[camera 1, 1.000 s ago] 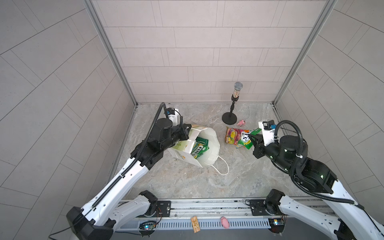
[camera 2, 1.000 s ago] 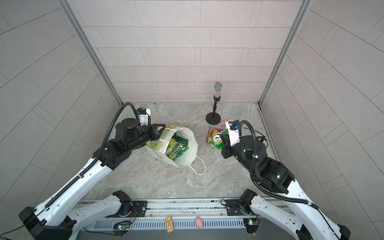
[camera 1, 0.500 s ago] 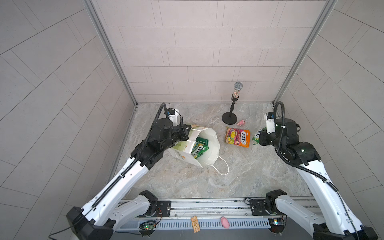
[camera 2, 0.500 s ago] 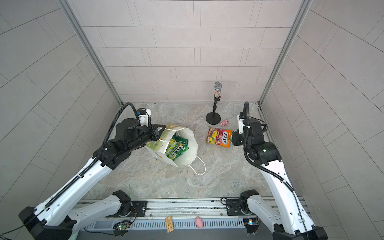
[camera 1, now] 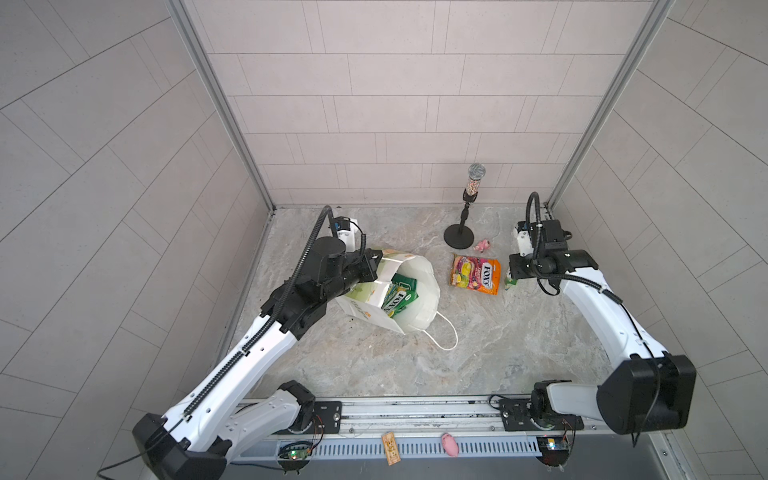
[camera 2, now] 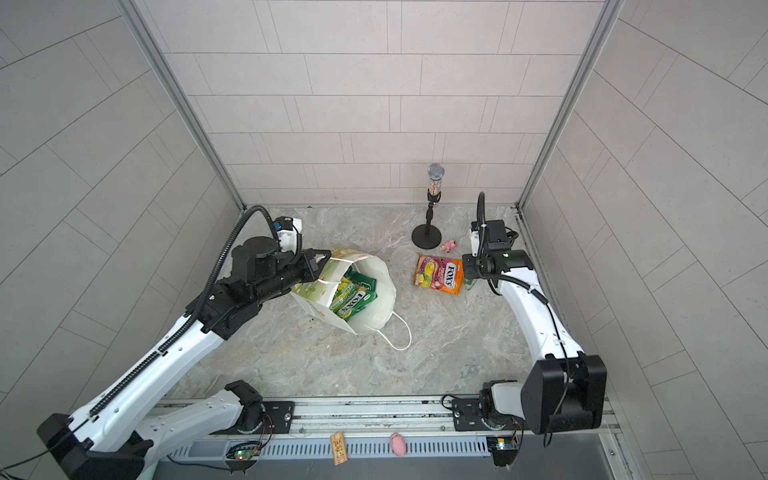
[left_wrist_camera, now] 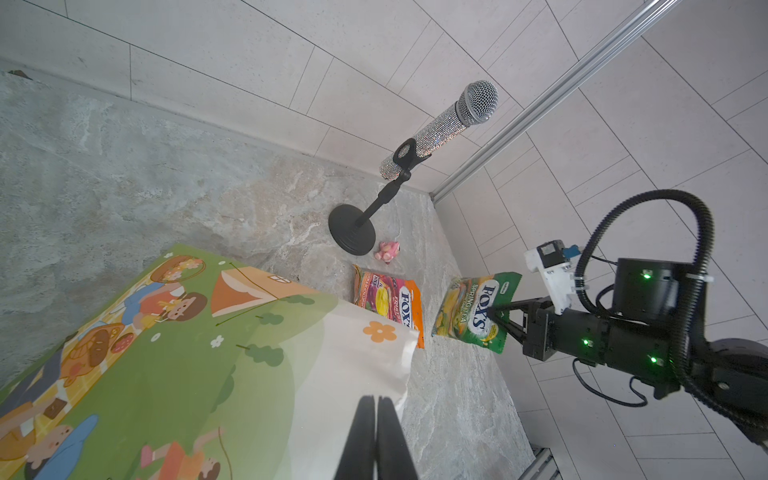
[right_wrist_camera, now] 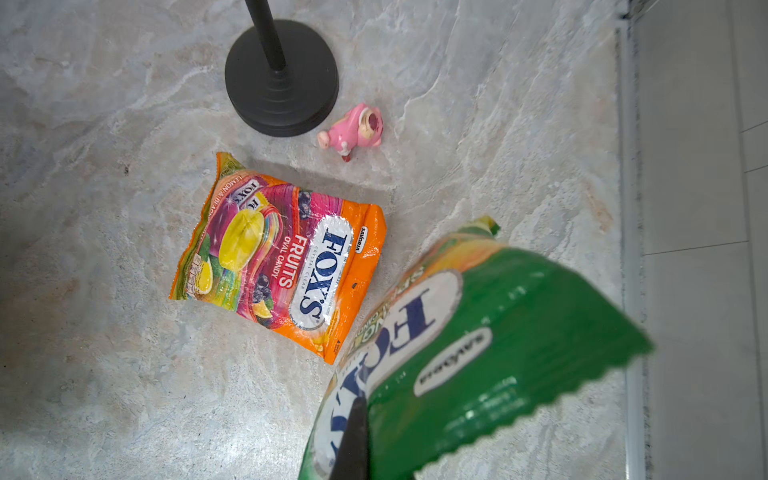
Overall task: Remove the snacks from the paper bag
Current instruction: 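Carry the green packet beside the orange packet and lower it with the right gripper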
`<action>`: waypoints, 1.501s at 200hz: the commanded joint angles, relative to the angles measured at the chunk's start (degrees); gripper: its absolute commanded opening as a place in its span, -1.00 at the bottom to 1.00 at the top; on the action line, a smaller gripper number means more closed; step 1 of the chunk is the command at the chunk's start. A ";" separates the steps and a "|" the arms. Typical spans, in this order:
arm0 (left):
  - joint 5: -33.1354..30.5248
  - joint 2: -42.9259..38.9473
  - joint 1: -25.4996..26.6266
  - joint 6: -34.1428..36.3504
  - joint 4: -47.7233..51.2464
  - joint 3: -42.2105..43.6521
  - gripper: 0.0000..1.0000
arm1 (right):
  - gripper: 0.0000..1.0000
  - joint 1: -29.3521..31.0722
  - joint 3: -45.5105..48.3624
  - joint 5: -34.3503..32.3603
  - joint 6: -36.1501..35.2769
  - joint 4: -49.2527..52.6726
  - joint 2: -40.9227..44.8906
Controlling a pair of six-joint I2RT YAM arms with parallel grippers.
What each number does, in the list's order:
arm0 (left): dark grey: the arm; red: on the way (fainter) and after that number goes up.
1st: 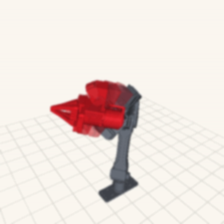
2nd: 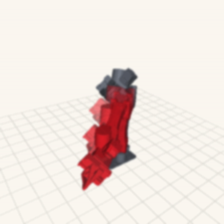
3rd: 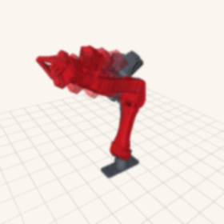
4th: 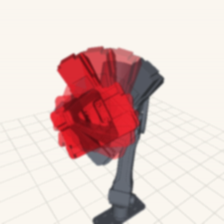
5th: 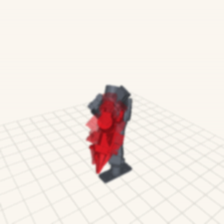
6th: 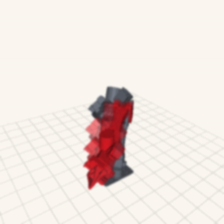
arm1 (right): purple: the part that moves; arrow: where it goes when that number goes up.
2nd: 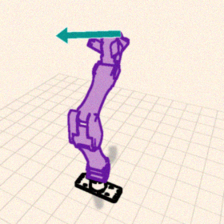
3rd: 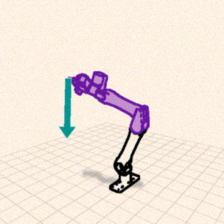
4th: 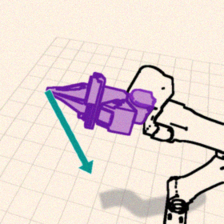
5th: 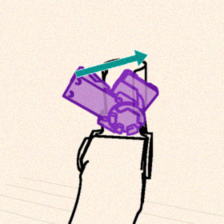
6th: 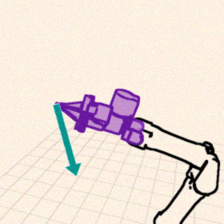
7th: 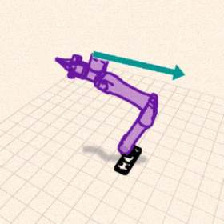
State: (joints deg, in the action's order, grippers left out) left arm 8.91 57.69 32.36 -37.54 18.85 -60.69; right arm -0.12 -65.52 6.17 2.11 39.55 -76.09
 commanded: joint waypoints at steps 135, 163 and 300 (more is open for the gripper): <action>-0.82 -0.53 0.25 1.58 1.54 -1.54 -1.00 | -1.00 -13.59 -4.46 9.85 -2.54 -1.95 -13.83; -0.84 -0.32 0.25 1.54 1.53 -1.63 -1.00 | -1.00 -13.54 -3.55 4.59 -1.37 -1.11 -13.42; -0.96 -1.18 0.24 1.24 1.63 -0.63 -1.00 | -1.00 -13.62 5.15 -3.63 2.70 -5.47 -12.72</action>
State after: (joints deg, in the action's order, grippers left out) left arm 8.67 57.54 32.36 -37.01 20.40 -60.71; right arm -13.56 -60.29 4.67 4.27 35.09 -89.45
